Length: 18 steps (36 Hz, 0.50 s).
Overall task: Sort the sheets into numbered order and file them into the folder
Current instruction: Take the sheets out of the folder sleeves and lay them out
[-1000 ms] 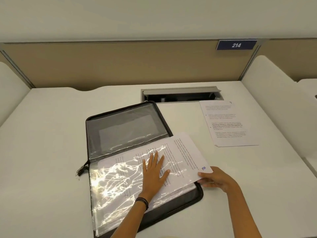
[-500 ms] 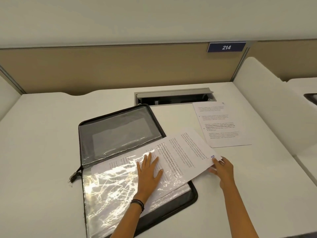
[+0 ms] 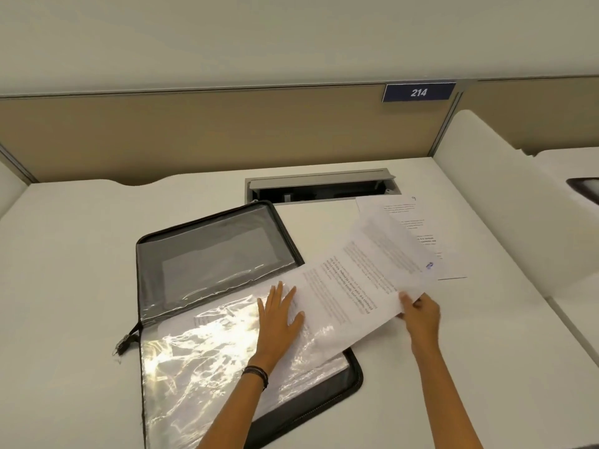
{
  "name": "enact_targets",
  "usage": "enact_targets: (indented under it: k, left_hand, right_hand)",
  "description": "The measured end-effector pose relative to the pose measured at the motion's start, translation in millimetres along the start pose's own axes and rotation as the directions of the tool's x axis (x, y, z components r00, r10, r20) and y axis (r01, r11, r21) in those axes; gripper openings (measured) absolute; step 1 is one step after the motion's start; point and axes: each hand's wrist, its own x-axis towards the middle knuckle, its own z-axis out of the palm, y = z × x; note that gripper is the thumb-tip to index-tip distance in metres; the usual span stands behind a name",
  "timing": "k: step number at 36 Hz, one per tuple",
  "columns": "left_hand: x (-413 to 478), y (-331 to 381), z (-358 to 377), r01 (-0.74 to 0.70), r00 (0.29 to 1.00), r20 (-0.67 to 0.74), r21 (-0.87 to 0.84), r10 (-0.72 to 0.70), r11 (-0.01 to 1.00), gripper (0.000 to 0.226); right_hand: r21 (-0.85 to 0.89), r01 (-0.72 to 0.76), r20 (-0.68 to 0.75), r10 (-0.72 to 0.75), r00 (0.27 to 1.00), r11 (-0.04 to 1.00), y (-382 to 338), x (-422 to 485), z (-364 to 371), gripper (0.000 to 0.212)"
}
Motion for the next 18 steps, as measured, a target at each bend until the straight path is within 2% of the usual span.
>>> enact_targets:
  k: [2,3,6,10,13,18]
  left_hand:
    - [9,3,1,-0.036,0.999,0.037,0.002,0.036,0.999,0.059]
    - [14,6,2,-0.046,0.998,0.049,-0.011,0.047,0.999,0.059]
    - [25,16,2,-0.05,0.994,0.095,-0.09,0.059,0.995,0.063]
    - [36,34,6,-0.025,0.983,0.169,-0.272,0.073,0.962,0.067]
    - [42,43,11,0.052,0.972,0.231,-0.42,0.051,0.906,0.07]
    - [47,56,8,0.081,0.968,0.246,-0.499,0.051,0.863,0.069]
  right_hand:
    - [-0.002,0.055,-0.14,-0.054,0.989,0.998,-5,9,-10,0.008]
    - [0.008,0.075,-0.193,-0.072,0.978,0.997,-8,13,-15,0.009]
    - [0.054,0.134,-0.271,-0.114,0.956,0.99,-13,22,-30,0.01]
    - [0.089,0.178,-0.254,-0.151,0.955,0.98,-17,31,-44,0.012]
    - [0.09,0.161,-0.216,-0.139,0.967,0.983,-17,37,-50,0.03]
    - [0.075,0.106,-0.124,-0.096,0.988,0.992,-8,52,-61,0.014]
